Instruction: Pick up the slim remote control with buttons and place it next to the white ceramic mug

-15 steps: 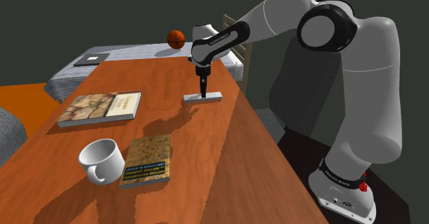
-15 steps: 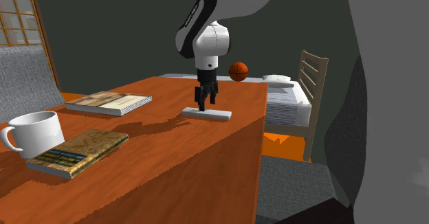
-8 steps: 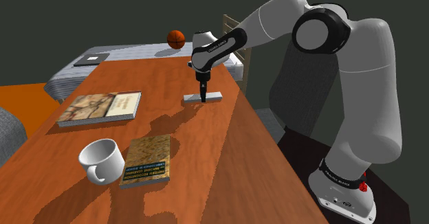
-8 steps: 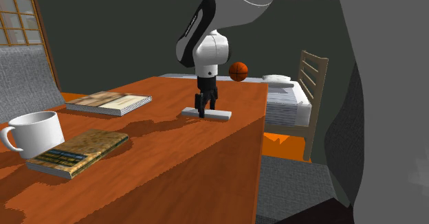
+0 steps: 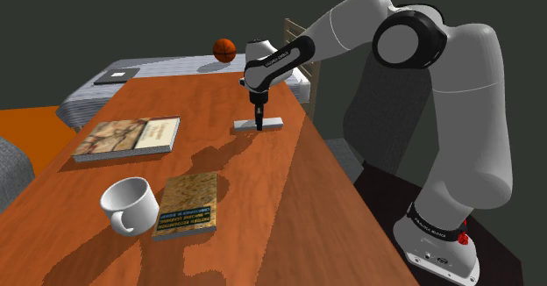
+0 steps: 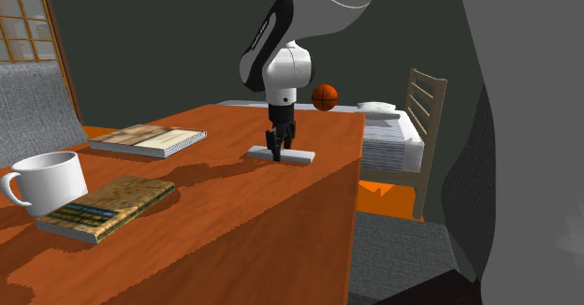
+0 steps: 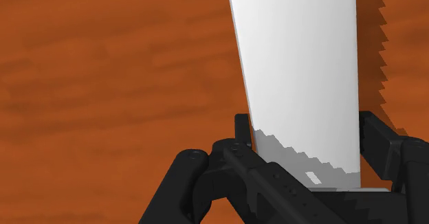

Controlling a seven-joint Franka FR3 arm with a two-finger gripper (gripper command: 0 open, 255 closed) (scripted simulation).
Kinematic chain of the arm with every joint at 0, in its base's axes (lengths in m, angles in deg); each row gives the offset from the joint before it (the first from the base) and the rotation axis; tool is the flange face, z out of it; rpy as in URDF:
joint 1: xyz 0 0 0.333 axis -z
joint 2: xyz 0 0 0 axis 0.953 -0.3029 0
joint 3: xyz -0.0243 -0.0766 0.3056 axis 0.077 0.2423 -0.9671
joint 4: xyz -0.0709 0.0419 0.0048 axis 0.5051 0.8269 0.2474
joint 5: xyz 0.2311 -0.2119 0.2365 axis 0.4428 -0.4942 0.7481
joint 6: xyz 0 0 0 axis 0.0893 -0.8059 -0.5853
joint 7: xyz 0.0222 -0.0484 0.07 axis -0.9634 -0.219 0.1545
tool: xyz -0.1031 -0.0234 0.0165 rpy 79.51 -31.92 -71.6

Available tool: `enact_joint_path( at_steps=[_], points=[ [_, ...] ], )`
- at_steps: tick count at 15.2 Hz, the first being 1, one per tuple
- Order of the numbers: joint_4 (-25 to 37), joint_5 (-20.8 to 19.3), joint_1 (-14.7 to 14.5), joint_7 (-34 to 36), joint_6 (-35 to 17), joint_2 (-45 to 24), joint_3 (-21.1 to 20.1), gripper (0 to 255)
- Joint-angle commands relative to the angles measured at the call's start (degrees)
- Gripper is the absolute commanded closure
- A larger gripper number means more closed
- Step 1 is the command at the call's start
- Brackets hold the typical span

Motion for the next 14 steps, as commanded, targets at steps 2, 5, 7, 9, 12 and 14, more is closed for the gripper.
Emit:
enact_joint_path(
  at_steps=[2, 5, 7, 9, 12, 14],
  points=[
    [0.0, 0.0, 0.0, 0.0, 0.0, -0.1, 0.0, 255],
    [-0.1, 0.0, 0.0, 0.0, 0.0, 0.0, 0.0, 255],
    [0.0, 0.0, 0.0, 0.0, 0.0, 0.0, 0.0, 255],
    [0.5, -0.1, 0.0, 0.1, 1.2, 0.7, 0.0, 255],
    [1.4, -0.2, -0.1, 0.1, 3.1, 1.7, 0.1, 255],
    [2.0, -0.3, -0.1, 0.1, 4.4, 2.3, 0.1, 255]
  ],
)
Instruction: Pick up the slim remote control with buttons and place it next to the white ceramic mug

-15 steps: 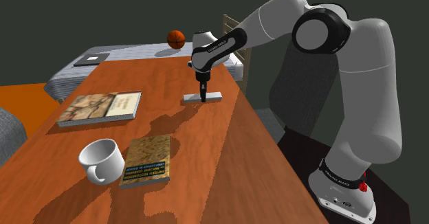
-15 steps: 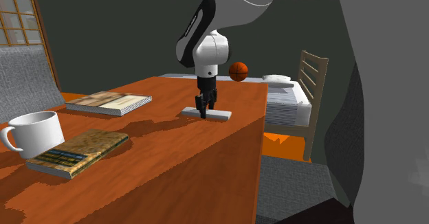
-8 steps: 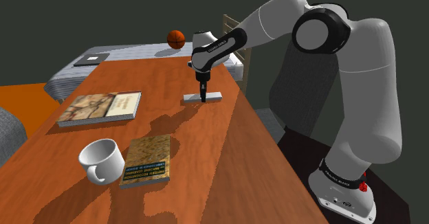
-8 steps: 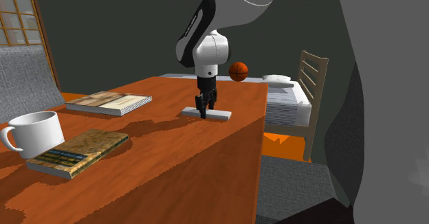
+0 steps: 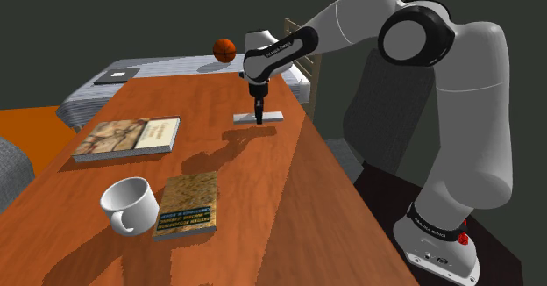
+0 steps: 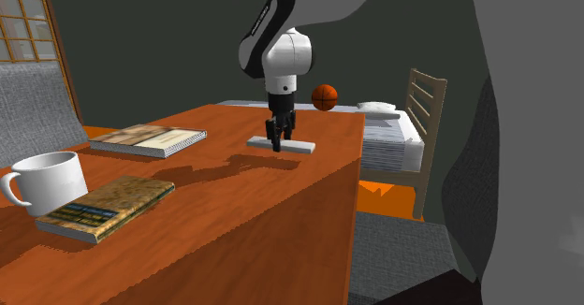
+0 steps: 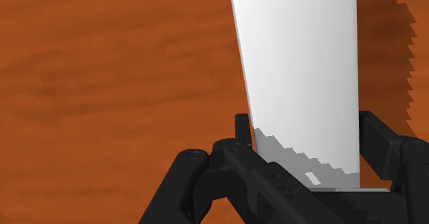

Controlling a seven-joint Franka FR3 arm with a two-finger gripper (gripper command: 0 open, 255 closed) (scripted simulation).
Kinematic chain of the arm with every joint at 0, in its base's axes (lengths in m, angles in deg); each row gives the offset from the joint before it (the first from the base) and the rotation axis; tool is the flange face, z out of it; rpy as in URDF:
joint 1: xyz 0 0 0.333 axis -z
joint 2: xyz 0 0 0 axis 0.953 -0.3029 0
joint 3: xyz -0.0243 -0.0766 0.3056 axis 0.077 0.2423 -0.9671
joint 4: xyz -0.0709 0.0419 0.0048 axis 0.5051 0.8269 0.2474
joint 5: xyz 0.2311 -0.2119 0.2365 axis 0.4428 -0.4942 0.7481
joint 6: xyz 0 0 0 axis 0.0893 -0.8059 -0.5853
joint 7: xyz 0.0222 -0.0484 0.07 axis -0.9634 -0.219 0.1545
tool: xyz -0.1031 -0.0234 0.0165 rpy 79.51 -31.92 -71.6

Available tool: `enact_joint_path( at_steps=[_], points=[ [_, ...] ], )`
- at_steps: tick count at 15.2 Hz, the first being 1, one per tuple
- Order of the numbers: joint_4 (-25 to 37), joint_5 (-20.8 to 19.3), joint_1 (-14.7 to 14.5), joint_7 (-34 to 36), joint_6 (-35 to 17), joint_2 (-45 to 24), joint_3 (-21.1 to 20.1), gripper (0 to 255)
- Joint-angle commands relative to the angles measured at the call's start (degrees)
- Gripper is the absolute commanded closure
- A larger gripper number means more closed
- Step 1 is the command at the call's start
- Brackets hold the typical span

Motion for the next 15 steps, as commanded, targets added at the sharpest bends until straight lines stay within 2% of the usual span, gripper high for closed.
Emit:
enact_joint_path(
  at_steps=[1, 15],
  points=[
    [0.6, -0.1, 0.0, 0.1, 1.2, 0.6, 0.0, 255],
    [7.0, -0.5, -0.1, 0.2, 10.7, 3.7, 0.2, 255]
  ],
)
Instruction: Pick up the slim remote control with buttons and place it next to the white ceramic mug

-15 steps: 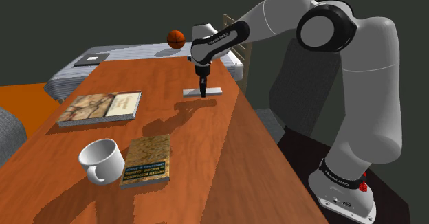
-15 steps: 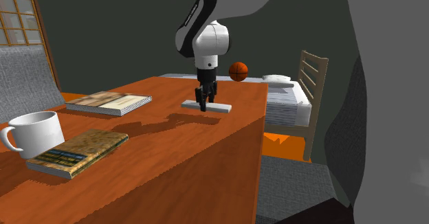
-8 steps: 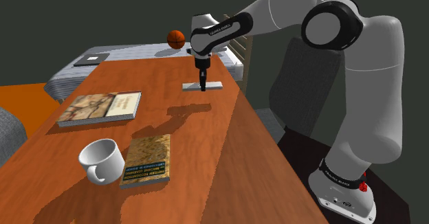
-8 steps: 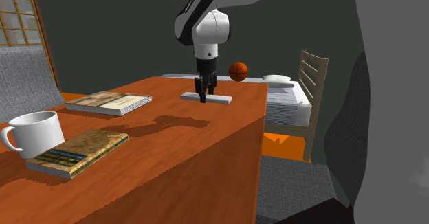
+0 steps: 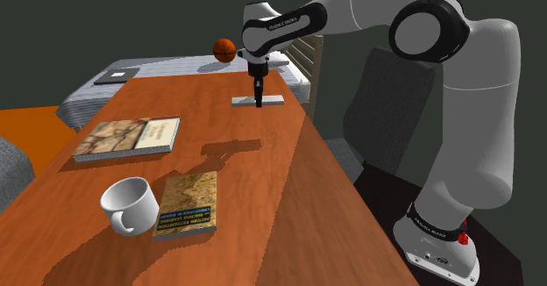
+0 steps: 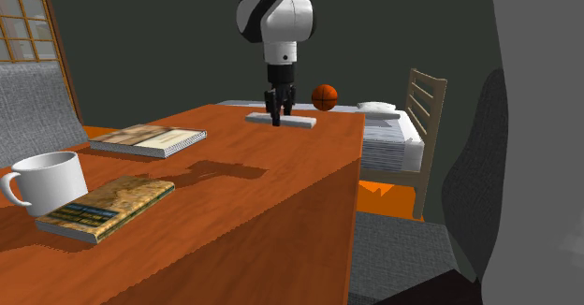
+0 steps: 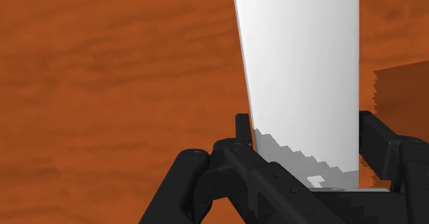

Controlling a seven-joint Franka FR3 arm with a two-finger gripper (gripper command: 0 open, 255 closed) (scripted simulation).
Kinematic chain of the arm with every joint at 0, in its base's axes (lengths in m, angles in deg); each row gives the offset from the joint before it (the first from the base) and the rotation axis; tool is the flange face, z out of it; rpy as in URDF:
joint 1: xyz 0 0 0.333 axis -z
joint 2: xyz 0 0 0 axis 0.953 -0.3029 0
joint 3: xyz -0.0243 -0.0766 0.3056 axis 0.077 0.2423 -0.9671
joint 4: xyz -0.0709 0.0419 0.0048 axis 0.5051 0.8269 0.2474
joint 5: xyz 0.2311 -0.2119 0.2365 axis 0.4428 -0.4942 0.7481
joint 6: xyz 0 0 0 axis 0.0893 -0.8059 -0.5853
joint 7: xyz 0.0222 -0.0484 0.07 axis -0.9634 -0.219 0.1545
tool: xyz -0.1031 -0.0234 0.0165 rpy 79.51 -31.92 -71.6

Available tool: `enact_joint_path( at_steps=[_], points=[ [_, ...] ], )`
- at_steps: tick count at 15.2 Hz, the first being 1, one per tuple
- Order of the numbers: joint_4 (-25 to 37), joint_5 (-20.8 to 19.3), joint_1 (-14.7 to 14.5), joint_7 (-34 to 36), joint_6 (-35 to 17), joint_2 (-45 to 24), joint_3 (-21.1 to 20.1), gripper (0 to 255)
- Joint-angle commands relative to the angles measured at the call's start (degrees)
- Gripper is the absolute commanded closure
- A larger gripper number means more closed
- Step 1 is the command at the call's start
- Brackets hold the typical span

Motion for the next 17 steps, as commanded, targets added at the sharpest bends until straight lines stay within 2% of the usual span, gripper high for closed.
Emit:
enact_joint_path(
  at_steps=[1, 11, 17],
  points=[
    [1.3, 0.0, 0.0, 0.0, 1.4, 0.2, 0.0, 255],
    [8.0, -0.1, 0.1, 0.0, 8.8, 0.8, 0.1, 255],
    [-0.3, -1.4, -4.8, 7.2, 6.4, 6.7, -2.2, 255]
  ],
)
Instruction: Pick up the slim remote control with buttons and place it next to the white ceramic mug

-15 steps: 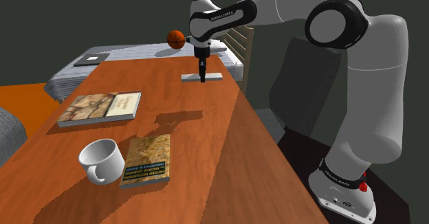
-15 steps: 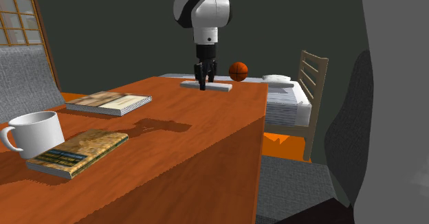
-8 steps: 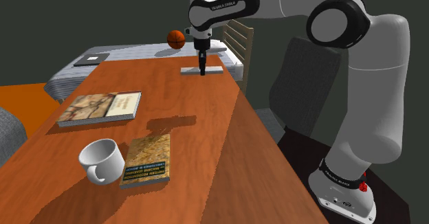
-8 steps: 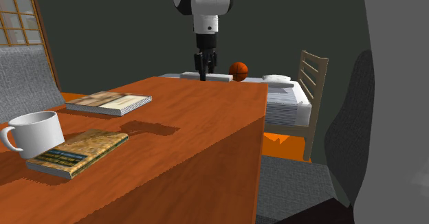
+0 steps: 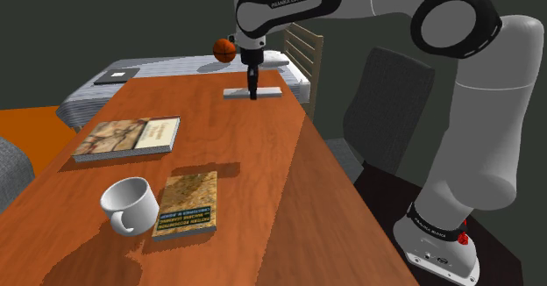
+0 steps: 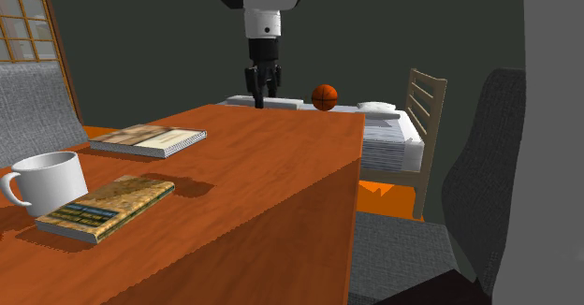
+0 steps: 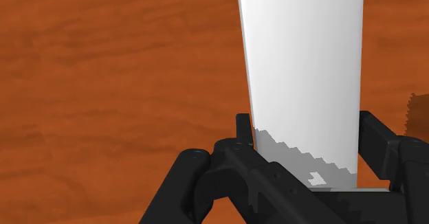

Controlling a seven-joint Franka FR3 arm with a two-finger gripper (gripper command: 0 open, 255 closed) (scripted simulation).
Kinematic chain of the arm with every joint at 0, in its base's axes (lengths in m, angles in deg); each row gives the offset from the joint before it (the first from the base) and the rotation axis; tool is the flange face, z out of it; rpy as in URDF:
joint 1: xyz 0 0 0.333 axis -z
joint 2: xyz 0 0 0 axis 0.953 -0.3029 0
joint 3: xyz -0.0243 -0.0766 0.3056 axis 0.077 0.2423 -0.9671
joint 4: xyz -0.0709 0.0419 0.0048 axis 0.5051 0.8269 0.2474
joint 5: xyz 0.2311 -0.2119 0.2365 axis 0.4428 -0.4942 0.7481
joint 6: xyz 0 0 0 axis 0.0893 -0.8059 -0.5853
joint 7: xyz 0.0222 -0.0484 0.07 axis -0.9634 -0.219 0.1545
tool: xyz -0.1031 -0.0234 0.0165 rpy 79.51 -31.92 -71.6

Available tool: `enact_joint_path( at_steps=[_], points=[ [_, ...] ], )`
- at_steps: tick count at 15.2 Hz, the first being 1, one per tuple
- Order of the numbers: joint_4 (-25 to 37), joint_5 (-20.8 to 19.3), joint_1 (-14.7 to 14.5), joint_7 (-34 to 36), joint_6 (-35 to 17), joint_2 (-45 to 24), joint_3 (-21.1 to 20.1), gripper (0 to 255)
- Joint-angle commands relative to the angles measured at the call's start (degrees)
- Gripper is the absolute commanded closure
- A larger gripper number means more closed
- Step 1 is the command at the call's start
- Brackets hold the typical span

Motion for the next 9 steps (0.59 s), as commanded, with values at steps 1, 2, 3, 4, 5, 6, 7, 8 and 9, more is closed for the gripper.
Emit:
enact_joint_path(
  at_steps=[1, 2, 3, 4, 5, 6, 7, 8, 9],
  points=[
    [-2.2, -0.4, -1.8, 2.8, -0.6, 1.6, -1.0, 255],
    [-3.1, -0.6, -2.6, 4.1, -0.8, 2.3, -1.4, 255],
    [-4.0, -0.7, -3.3, 5.3, -1.0, 3.0, -1.9, 255],
    [-4.8, -0.8, -4.1, 6.6, -1.2, 3.6, -2.4, 255],
    [-5.6, -1.0, -4.8, 7.9, -1.4, 4.1, -2.8, 255],
    [-6.2, -1.1, -5.6, 9.1, -1.5, 4.6, -3.3, 255],
    [-6.8, -1.2, -6.3, 10.4, -1.7, 5.1, -3.9, 255],
    [-7.3, -1.3, -7.1, 11.7, -1.8, 5.4, -4.4, 255],
    [-7.8, -1.4, -7.8, 13.0, -1.8, 5.8, -4.9, 255]
  ],
)
